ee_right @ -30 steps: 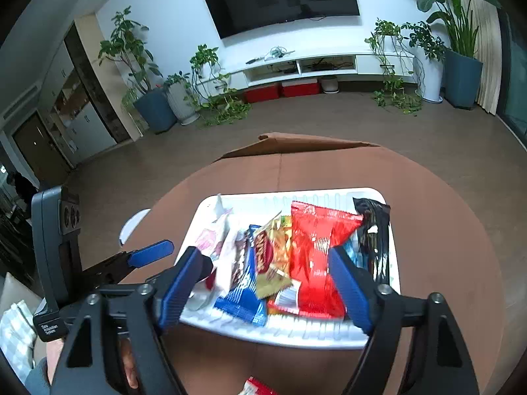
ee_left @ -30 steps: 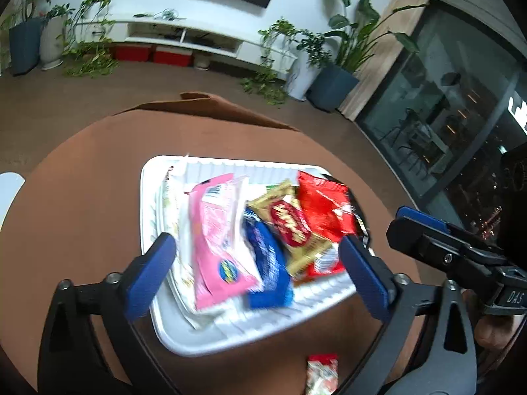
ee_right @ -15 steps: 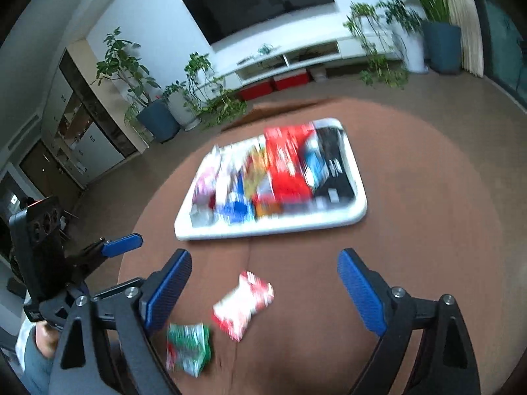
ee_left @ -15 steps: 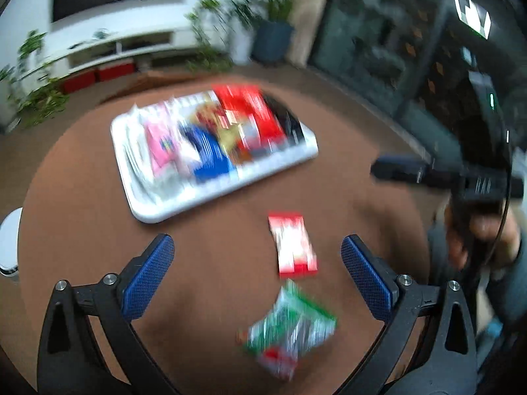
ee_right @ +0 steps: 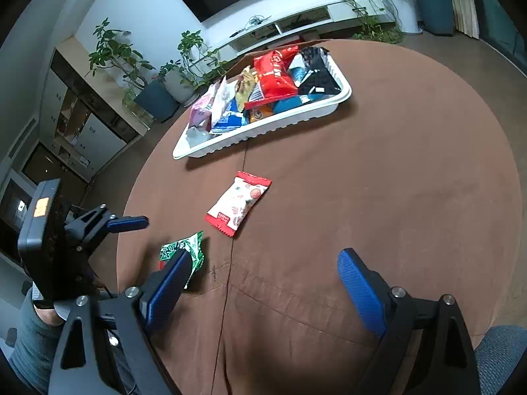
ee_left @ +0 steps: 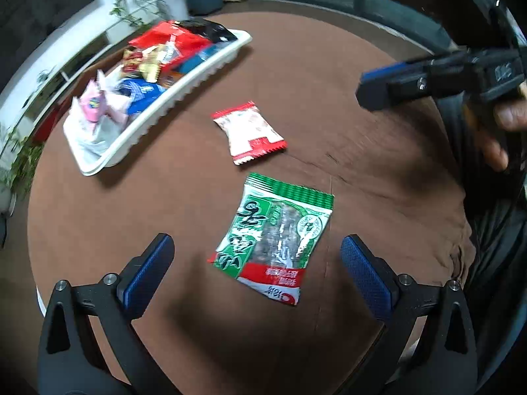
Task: Organize snacks
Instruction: 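Grasp the green snack bag with the left tool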
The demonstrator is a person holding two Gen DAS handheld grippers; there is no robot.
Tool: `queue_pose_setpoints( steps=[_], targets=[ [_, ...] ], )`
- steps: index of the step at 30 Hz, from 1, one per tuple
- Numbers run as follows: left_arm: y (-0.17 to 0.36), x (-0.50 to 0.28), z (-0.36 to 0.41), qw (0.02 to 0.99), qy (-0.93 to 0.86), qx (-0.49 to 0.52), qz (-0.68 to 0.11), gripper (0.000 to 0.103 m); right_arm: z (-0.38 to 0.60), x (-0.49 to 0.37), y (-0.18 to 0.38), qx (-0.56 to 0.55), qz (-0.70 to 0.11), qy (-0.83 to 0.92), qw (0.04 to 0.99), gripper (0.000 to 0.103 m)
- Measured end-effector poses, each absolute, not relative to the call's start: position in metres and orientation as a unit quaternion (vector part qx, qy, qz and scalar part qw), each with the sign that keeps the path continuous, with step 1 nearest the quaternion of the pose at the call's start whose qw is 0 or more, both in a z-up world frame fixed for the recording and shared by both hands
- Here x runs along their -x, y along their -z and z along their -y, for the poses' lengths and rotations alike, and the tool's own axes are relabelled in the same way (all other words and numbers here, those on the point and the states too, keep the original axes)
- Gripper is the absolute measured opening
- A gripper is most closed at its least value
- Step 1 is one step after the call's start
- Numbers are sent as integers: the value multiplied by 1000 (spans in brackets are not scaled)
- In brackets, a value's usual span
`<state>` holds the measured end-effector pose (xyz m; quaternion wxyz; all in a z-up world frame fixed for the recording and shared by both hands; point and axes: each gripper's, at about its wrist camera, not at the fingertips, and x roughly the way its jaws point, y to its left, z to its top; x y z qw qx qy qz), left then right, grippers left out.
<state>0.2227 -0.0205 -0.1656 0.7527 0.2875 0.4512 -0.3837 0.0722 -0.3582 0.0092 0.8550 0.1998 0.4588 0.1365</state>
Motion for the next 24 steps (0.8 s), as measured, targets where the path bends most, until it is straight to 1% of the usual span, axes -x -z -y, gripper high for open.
queue_pose_setpoints(
  steps=[4, 8, 9, 11, 13, 14, 17, 20, 22, 23, 24],
  targets=[
    [181, -224, 31, 736, 380, -318, -461, 103, 355, -72, -9, -197, -459, -142, 854, 92],
    [183, -232, 28, 733, 389, -297, -473, 101, 356, -73, -6, -200, -462, -142, 853, 92],
    [184, -233, 27, 731, 391, -291, -478, 99, 357, -73, -5, -200, -462, -141, 853, 92],
    [183, -235, 23, 727, 401, -274, -485, 90, 357, -73, -4, -201, -462, -141, 852, 92],
    [184, -239, 20, 723, 408, -264, -491, 86, 357, -72, -4, -201, -463, -142, 852, 92],
    [184, -240, 19, 721, 411, -261, -493, 82, 357, -72, -3, -201, -464, -142, 851, 92],
    [183, -242, 20, 716, 414, -260, -498, 79, 355, -72, -1, -200, -468, -144, 849, 92],
    [182, -246, 26, 712, 414, -264, -502, 72, 354, -72, -1, -198, -469, -145, 848, 91],
    [182, -248, 29, 708, 412, -267, -507, 72, 353, -73, -2, -197, -470, -145, 848, 91],
    [182, -248, 31, 707, 411, -270, -508, 70, 353, -73, -2, -196, -470, -144, 848, 91],
    [181, -250, 32, 707, 409, -272, -509, 65, 353, -73, -2, -196, -469, -144, 849, 90]
  ],
)
